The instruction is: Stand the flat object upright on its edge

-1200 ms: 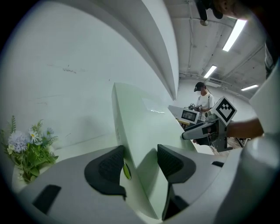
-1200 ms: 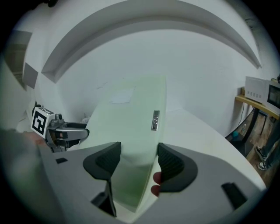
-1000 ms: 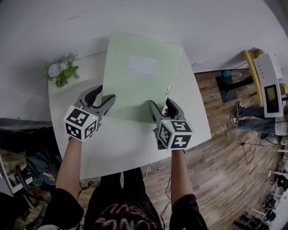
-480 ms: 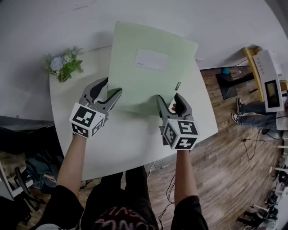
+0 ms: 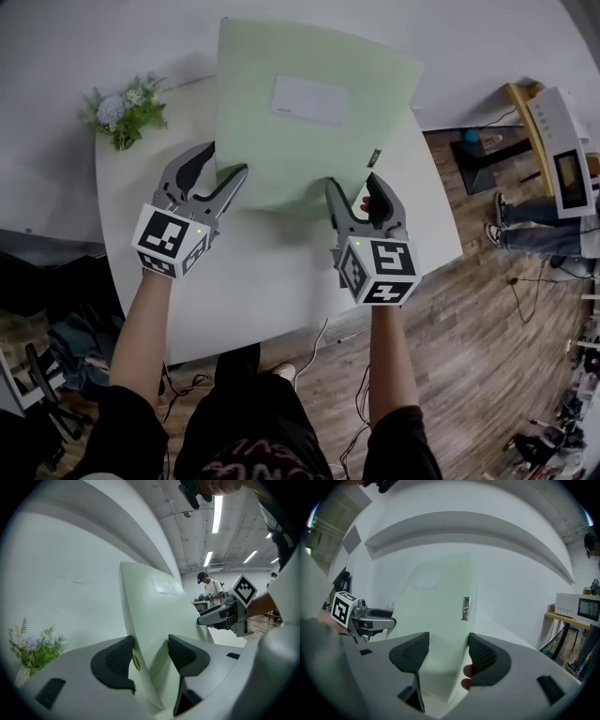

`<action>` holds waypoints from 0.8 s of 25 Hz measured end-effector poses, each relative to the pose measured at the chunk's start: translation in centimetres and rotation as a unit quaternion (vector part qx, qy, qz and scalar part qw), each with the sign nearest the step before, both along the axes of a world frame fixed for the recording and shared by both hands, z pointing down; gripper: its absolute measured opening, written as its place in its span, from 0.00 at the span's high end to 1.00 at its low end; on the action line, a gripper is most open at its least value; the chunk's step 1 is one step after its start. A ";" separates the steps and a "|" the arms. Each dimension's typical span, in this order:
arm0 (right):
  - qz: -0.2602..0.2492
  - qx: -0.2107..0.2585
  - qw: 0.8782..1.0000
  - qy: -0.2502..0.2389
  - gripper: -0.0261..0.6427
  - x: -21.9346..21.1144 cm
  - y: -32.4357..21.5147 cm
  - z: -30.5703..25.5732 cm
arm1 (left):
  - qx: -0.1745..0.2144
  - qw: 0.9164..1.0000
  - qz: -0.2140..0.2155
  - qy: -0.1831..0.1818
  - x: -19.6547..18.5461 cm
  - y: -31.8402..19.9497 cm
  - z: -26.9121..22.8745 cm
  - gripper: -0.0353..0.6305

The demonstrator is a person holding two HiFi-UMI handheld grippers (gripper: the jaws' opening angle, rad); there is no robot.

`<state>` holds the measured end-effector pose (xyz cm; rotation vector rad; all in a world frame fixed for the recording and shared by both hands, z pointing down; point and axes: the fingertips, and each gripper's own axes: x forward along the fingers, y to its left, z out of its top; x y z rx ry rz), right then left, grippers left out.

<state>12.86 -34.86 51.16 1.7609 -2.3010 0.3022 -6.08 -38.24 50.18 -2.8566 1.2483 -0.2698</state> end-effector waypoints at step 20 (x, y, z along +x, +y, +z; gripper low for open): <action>-0.010 0.037 0.999 0.007 0.56 -0.8 4.4 0.3 | 0.022 0.999 -0.023 -0.037 -0.8 4.3 0.7 0.57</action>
